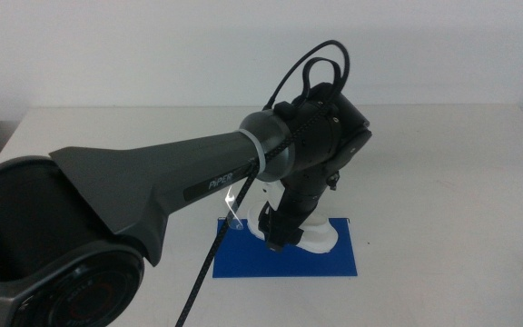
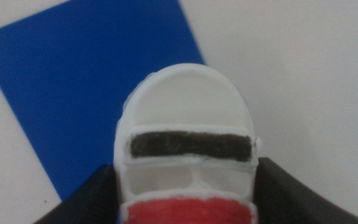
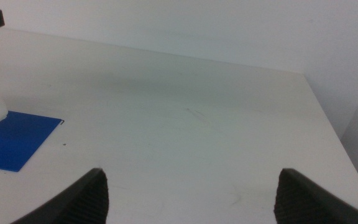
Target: Use one arm to grab the shoe from the table and place it on the mat.
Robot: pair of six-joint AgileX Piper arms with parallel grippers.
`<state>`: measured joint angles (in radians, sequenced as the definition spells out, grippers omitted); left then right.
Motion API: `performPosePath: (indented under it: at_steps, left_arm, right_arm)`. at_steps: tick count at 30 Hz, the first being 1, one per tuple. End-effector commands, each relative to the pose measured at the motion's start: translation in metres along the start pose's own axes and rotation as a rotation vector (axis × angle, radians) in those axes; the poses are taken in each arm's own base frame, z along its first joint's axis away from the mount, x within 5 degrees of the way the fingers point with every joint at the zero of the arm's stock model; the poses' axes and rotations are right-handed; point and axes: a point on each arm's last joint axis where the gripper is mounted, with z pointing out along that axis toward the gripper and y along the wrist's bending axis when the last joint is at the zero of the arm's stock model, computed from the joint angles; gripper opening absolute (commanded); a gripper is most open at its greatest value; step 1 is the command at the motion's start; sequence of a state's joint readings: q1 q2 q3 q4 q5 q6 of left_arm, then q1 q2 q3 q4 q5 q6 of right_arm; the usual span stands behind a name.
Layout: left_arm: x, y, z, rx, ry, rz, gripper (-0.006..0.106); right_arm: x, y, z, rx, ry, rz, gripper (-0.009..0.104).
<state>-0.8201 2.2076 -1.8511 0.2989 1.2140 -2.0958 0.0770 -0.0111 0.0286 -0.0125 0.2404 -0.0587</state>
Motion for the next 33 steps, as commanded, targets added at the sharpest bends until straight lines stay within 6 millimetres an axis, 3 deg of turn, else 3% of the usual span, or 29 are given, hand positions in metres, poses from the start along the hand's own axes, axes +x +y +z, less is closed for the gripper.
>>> performPosePath:
  at_steps: [1, 10, 25, 33]
  left_arm:
    - [-0.018, -0.001, -0.03, -0.004, -0.027, -0.057, -0.001]
    - [-0.031, -0.004, -0.025, -0.028, -0.008, -0.101, -0.001]
    - [-0.027, 0.014, -0.024, -0.092, 0.017, -0.091, -0.001]
    - [-0.027, 0.013, -0.021, -0.089, 0.037, -0.102, -0.001]
  right_arm:
    - [-0.005, 0.0, 0.0, 0.003, -0.064, -0.021, 0.078]
    - [-0.005, 0.0, 0.0, 0.003, -0.064, -0.021, 0.078]
    - [-0.005, 0.0, 0.0, 0.003, -0.064, -0.021, 0.078]
    - [-0.005, 0.0, 0.0, 0.003, -0.064, -0.021, 0.078]
